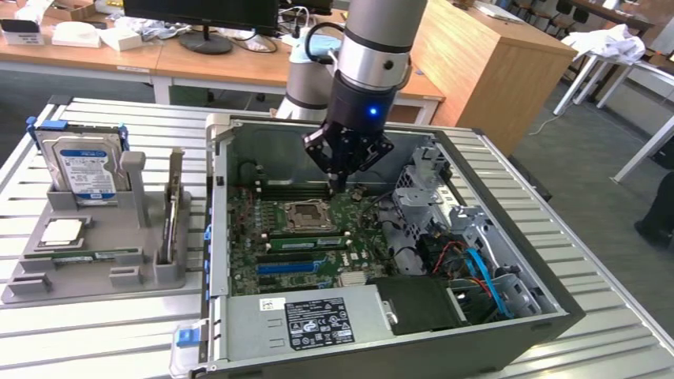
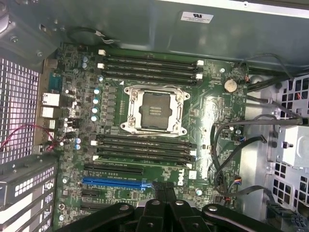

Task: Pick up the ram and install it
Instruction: 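Press down the ram until it locks into place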

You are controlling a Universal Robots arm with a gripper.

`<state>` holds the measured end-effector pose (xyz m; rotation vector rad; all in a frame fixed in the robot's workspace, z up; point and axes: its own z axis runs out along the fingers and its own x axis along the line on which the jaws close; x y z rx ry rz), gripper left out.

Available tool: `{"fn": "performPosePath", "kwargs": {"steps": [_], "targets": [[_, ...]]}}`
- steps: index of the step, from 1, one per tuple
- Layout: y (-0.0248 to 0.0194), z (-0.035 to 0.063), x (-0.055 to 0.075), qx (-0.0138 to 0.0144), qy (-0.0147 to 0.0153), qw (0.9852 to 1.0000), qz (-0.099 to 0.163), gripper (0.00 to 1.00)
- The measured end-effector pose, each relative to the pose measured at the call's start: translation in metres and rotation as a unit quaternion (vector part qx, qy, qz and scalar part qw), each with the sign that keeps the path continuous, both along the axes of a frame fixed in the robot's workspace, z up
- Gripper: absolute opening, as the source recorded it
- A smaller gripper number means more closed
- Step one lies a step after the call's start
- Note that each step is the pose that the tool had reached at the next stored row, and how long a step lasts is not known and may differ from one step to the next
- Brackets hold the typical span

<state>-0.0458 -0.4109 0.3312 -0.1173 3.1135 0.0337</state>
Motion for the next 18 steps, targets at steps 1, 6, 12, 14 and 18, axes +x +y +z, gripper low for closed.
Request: {"fn": "performPosePath", "kwargs": {"steps": [1, 6, 12, 14, 18], "targets": [[0.0006, 0.0000, -0.0005, 0.0000, 0.0000, 1.0000, 0.000, 0.10], [0.0032, 0.0000, -0.0014, 0.0000, 0.0000, 1.0000, -0.004, 0.10], [0.0035, 0.0000, -0.0014, 0.0000, 0.0000, 1.0000, -0.006, 0.10], [0.0036, -0.0001, -0.0015, 0.0001, 0.0000, 1.0000, -0.006, 0.10], [0.0043, -0.0002, -0.0023, -0.0001, 0.0000, 1.0000, -0.007, 0.10]]}}
